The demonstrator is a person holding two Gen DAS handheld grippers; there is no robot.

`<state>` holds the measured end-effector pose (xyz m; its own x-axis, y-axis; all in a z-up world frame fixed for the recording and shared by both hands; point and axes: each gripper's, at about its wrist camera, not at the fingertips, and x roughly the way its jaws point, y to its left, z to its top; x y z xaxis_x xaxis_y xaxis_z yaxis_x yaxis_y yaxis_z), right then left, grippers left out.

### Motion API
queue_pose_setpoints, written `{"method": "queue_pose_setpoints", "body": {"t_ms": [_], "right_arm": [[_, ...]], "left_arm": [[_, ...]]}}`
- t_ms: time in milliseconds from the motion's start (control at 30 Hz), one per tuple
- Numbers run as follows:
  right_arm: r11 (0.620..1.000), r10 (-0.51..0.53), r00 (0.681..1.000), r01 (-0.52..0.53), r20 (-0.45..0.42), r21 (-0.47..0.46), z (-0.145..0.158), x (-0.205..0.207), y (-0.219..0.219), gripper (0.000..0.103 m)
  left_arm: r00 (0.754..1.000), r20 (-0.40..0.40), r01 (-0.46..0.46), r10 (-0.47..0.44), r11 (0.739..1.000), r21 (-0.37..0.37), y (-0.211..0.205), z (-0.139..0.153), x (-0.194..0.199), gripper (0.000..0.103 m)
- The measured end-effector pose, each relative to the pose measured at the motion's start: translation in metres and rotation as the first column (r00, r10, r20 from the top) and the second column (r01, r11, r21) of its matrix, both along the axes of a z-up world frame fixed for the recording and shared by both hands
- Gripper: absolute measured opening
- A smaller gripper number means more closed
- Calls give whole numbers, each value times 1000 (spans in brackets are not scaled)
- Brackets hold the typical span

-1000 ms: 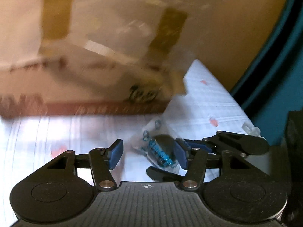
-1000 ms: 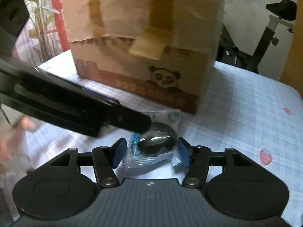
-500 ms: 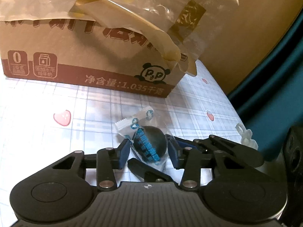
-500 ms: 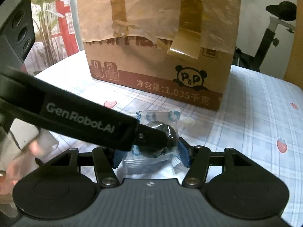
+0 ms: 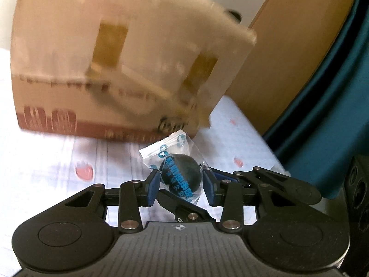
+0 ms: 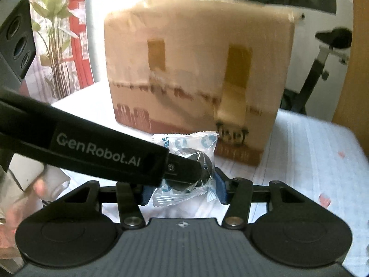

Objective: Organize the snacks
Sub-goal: 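Carry the dark round packet over the box and open both tools to drop it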

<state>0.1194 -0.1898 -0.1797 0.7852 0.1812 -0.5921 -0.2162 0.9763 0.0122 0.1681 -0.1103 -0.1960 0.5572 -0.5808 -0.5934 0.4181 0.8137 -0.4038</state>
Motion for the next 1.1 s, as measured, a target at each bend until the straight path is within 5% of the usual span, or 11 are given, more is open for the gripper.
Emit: {"method": "queue_pose_setpoints", "body": {"t_ms": [333, 600, 967, 1100], "right_arm": [[999, 7, 980, 3, 199, -49, 79, 8, 17, 55], [998, 37, 958, -20, 284, -63, 133, 54, 19, 55], [999, 1, 988, -6, 157, 36, 137, 171, 1, 56], [997, -71, 992, 69, 102, 32, 128, 185, -8, 58]], "left_arm": [[977, 215, 13, -4, 999, -42, 15, 83, 0, 43], [962, 271, 8, 5, 999, -46, 18, 138, 42, 43], [984, 179, -11, 7, 1000, 23, 9, 142, 147, 44], [981, 194, -40, 19, 994, 105, 7, 139, 158, 57]]}}
